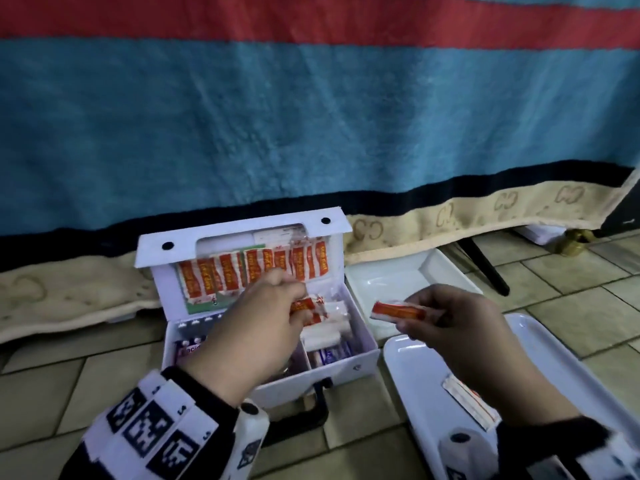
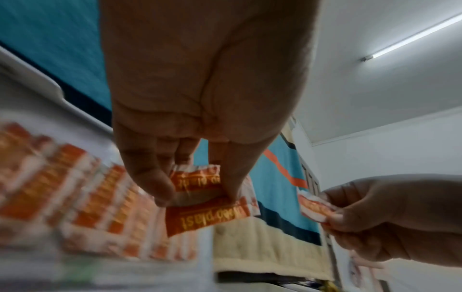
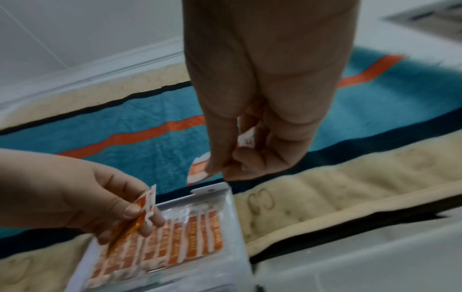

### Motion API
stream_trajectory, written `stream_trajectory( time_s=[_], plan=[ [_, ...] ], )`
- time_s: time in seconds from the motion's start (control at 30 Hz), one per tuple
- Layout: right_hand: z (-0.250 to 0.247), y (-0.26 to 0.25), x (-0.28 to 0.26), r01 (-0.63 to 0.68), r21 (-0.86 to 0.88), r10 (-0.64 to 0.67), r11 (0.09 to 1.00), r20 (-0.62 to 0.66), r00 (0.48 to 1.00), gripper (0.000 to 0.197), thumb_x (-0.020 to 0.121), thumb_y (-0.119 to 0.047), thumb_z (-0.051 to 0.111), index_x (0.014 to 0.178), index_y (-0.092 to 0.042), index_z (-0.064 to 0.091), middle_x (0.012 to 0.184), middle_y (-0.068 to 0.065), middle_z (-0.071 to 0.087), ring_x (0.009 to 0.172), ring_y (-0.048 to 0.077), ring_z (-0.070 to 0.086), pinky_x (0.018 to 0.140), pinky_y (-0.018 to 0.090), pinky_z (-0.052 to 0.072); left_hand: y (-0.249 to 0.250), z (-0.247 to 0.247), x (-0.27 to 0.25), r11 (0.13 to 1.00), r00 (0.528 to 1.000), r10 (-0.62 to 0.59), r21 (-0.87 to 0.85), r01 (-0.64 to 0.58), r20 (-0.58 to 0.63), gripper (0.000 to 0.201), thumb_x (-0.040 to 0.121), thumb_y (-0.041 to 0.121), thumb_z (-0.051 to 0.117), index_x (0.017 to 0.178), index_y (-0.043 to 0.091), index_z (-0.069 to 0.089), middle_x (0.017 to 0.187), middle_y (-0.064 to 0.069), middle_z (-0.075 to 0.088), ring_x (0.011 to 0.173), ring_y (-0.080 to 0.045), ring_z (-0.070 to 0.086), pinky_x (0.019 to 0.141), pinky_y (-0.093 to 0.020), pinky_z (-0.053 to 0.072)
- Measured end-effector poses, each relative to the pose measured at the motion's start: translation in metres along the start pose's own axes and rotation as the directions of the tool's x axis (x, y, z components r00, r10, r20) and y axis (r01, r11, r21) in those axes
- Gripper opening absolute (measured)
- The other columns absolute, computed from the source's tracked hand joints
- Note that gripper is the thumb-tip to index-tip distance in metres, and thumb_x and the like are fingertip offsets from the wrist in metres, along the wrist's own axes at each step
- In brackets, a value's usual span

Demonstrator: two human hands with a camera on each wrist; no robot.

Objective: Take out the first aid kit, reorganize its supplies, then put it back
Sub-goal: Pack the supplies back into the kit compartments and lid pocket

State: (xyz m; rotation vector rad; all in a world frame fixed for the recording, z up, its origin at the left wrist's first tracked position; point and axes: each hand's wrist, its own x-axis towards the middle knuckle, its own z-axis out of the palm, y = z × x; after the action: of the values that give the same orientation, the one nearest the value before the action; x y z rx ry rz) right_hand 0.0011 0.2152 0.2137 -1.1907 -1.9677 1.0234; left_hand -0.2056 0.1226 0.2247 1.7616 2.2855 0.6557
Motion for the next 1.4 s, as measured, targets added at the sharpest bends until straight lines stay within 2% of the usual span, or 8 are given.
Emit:
stream_trajectory(
  time_s=[0.23,0.4,0.5,0.67,0.9,1.03,1.3,1.4],
  plan=[
    [0.072,-0.034,0.065,0.228,-0.185,-0.165,0.956,0.303,0.939,0.018,0.091,-0.008,0.055,0.086,-0.022,0.065,0.065,-0.010,0.057,0.055,0.000,0.052,0.051,0.007,0.038,-0.060,-0.033,0.008,0.960,0.995,-0.098,0.262,0.100,-0.023,0.022,0.091,0.031,0.055,0.111,0.027,0.063,0.158,0.001,0.008,0.144,-0.021,0.007,0.116,-0.044,0.020],
    [0.084,-0.059,0.099,0.322,-0.088,-0.296,0.943,0.225,0.928,0.023,0.089,-0.007,0.060,0.080,-0.025,0.070,0.062,-0.013,0.060,0.054,-0.002,0.053,0.057,0.009,0.040,-0.069,-0.032,-0.002,0.955,0.997,0.034,0.295,-0.014,-0.064,0.016,0.082,0.019,0.062,0.095,0.026,0.067,0.141,0.002,0.032,0.137,-0.016,0.026,0.103,-0.042,0.038],
    [0.088,-0.071,0.111,0.315,0.129,-0.330,0.940,0.127,0.935,0.030,0.087,-0.003,0.061,0.075,-0.030,0.066,0.072,-0.008,0.066,0.067,0.010,0.059,0.071,0.030,0.049,-0.063,-0.032,-0.006,0.931,0.992,0.083,0.364,-0.043,-0.095,0.020,0.078,0.016,0.066,0.096,0.026,0.069,0.133,0.000,0.042,0.133,-0.022,0.037,0.101,-0.044,0.035],
    [0.101,-0.087,0.120,0.336,0.068,-0.342,0.939,0.120,0.932,0.028,0.077,-0.002,0.073,0.068,-0.026,0.061,0.059,-0.012,0.065,0.056,-0.007,0.059,0.058,0.004,0.044,-0.065,-0.029,-0.009,0.944,0.995,0.053,0.330,-0.024,-0.080,0.022,0.091,0.025,0.051,0.110,0.031,0.061,0.138,0.005,0.023,0.124,-0.012,0.037,0.103,-0.033,0.004],
    [0.105,-0.095,0.119,0.573,-0.331,-0.530,0.750,0.218,0.820,0.007,0.075,-0.011,0.077,0.079,-0.016,0.073,0.072,-0.007,0.065,0.058,-0.003,0.054,0.062,-0.001,0.037,-0.067,-0.030,-0.007,0.964,0.997,0.048,0.264,-0.030,-0.063,0.020,0.092,0.028,0.051,0.109,0.031,0.061,0.130,0.009,0.025,0.130,-0.004,0.023,0.105,-0.037,0.008],
    [0.107,-0.101,0.120,0.660,-0.355,-0.583,0.662,0.310,0.751,0.008,0.076,-0.012,0.074,0.083,-0.015,0.076,0.086,0.002,0.071,0.074,0.017,0.065,0.068,0.010,0.040,-0.068,-0.031,-0.007,0.974,0.997,0.044,0.223,-0.030,-0.057,0.020,0.093,0.030,0.050,0.108,0.030,0.063,0.133,0.010,0.026,0.130,-0.003,0.025,0.099,-0.032,0.004],
    [0.111,-0.093,0.117,0.777,-0.299,-0.719,0.554,0.297,0.628,0.016,0.068,-0.001,0.076,0.076,-0.014,0.075,0.076,0.002,0.070,0.069,0.020,0.068,0.066,0.025,0.049,-0.070,-0.031,-0.007,0.979,0.998,0.042,0.202,-0.030,-0.056,0.014,0.092,0.033,0.052,0.101,0.031,0.063,0.129,0.012,0.027,0.125,-0.004,0.033,0.094,-0.030,0.007],
    [0.112,-0.092,0.112,0.751,-0.377,-0.632,0.543,0.404,0.661,0.010,0.071,-0.009,0.075,0.078,-0.017,0.075,0.080,0.001,0.071,0.077,0.022,0.067,0.068,0.032,0.055,-0.070,-0.031,-0.005,0.981,0.997,0.042,0.190,-0.028,-0.068,0.012,0.091,0.033,0.054,0.097,0.030,0.064,0.126,0.012,0.030,0.124,-0.006,0.035,0.093,-0.030,0.007]
  ],
)
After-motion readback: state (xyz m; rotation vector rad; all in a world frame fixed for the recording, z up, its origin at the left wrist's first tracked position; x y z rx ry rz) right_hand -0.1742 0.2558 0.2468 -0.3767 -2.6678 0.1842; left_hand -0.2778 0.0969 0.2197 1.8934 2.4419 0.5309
